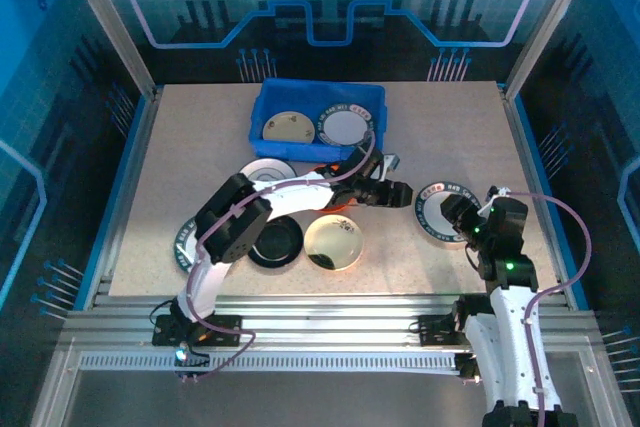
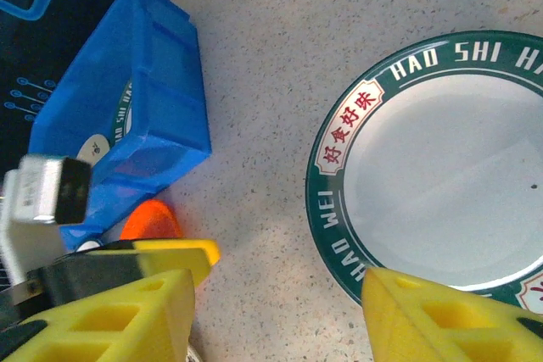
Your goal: Place the plates into the plastic bin on the countertop
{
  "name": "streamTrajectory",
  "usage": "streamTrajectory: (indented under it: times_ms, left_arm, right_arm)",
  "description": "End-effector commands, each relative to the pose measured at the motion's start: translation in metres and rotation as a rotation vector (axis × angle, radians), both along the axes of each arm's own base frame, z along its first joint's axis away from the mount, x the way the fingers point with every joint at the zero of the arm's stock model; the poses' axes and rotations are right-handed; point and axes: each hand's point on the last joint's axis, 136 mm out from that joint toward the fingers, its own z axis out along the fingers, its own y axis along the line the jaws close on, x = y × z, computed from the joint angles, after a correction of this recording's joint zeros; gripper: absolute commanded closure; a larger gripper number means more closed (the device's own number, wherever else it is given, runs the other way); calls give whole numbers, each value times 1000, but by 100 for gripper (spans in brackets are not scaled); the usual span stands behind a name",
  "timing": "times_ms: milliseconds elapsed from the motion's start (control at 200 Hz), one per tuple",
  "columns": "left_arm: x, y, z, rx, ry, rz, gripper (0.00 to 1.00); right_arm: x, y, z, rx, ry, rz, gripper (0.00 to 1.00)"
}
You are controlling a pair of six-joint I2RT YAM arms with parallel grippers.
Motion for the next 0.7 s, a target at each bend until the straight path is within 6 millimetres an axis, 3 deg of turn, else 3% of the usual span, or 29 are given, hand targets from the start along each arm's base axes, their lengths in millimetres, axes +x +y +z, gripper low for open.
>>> streamTrajectory:
  times_ms: [0, 215, 695]
  left_arm:
    - [0, -15, 1, -20, 7, -38, 38]
    - [8, -23, -13, 4, 9, -53, 46]
    - [11, -38, -43, 38, 33, -77, 50]
  right_arm:
    - [2, 0, 0, 23, -17, 3, 44]
    - [-1, -1, -2, 6, -5, 4, 44]
    - [-1, -3, -3, 3, -2, 2, 44]
